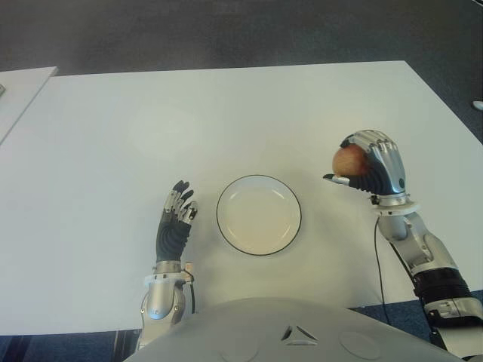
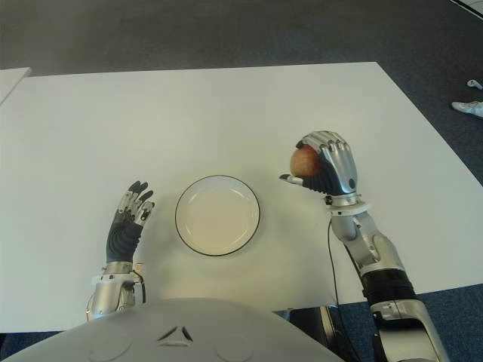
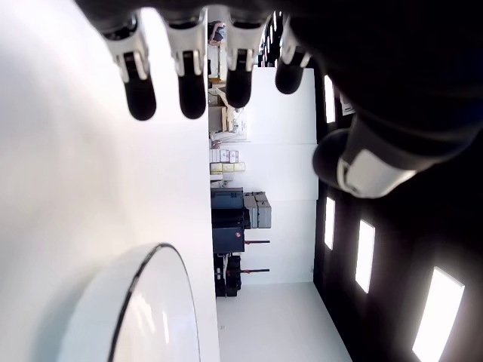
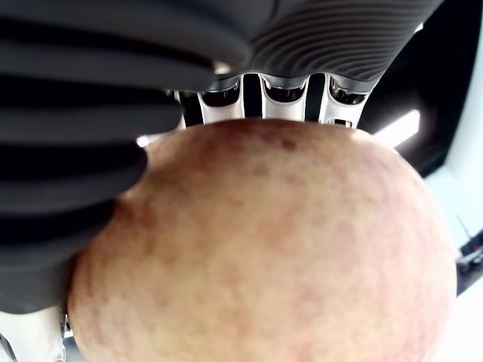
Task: Put the apples into the plate.
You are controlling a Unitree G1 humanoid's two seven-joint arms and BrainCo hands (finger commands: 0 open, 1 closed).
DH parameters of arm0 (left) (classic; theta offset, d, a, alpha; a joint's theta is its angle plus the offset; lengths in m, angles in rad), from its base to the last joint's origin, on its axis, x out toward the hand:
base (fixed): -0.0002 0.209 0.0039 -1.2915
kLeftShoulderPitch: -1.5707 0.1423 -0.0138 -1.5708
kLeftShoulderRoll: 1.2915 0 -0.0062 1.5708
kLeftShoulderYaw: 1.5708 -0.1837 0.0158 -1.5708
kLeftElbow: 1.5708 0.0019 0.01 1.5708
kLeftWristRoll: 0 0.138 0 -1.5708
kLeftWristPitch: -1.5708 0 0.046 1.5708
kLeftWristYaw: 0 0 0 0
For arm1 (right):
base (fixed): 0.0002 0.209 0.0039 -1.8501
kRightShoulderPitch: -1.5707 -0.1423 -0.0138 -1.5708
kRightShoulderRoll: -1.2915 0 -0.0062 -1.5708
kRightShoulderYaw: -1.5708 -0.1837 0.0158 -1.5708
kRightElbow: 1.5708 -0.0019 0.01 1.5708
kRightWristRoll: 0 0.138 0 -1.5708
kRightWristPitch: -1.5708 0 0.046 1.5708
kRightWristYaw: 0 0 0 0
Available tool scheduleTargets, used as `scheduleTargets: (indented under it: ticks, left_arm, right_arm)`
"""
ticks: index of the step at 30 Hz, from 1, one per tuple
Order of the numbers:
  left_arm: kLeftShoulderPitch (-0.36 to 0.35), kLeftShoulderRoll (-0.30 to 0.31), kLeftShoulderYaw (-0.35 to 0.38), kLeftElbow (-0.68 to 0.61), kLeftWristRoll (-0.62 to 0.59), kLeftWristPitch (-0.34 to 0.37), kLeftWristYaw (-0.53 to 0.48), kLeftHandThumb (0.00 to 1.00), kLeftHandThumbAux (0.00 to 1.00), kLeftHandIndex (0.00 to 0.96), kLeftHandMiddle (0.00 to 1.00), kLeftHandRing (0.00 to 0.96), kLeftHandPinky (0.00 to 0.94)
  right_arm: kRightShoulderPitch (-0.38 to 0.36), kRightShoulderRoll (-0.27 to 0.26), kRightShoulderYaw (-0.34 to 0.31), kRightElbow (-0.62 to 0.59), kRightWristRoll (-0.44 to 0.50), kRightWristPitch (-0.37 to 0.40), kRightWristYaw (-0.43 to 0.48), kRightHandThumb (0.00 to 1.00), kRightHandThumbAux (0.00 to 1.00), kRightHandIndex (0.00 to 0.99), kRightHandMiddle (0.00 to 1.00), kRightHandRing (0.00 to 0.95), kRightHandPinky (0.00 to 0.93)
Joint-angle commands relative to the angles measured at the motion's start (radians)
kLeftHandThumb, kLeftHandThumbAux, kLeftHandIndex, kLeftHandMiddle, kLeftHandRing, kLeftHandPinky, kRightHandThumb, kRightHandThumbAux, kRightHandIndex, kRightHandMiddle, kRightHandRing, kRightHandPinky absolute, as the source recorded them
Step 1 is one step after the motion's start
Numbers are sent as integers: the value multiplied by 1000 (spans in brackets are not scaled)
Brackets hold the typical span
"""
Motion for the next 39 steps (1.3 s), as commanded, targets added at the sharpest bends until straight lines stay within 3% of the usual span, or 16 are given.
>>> scheduleTargets:
  ticks: [1, 8, 13, 21, 39]
  left_arm:
    - [-3, -6, -9, 24, 14, -2, 9, 111, 488, 82, 109, 132, 172]
    - [-12, -13, -11, 44, 16, -15, 8, 99, 500, 96, 114, 127, 149]
    - [-11, -19, -15, 45, 20, -14, 11, 91, 502, 96, 106, 116, 141]
    - [-12, -29, -22, 53, 35, -23, 20, 70, 520, 103, 112, 125, 159]
    - [-19, -52, -63, 82, 105, -45, 88, 32, 536, 99, 97, 107, 124]
  right_arm:
    - [15, 19, 11, -54, -13, 7, 33, 750, 705, 441, 885, 890, 875]
    - [17, 75, 84, -77, -29, -2, 80, 750, 705, 441, 883, 881, 871]
    - [8, 90, 98, -99, -25, -3, 112, 750, 706, 441, 882, 880, 867]
    - [-47, 135, 148, -190, -45, 21, 220, 750, 706, 441, 868, 873, 855]
    - [-75, 152, 250, -130, -161, -36, 178, 749, 703, 443, 825, 847, 836]
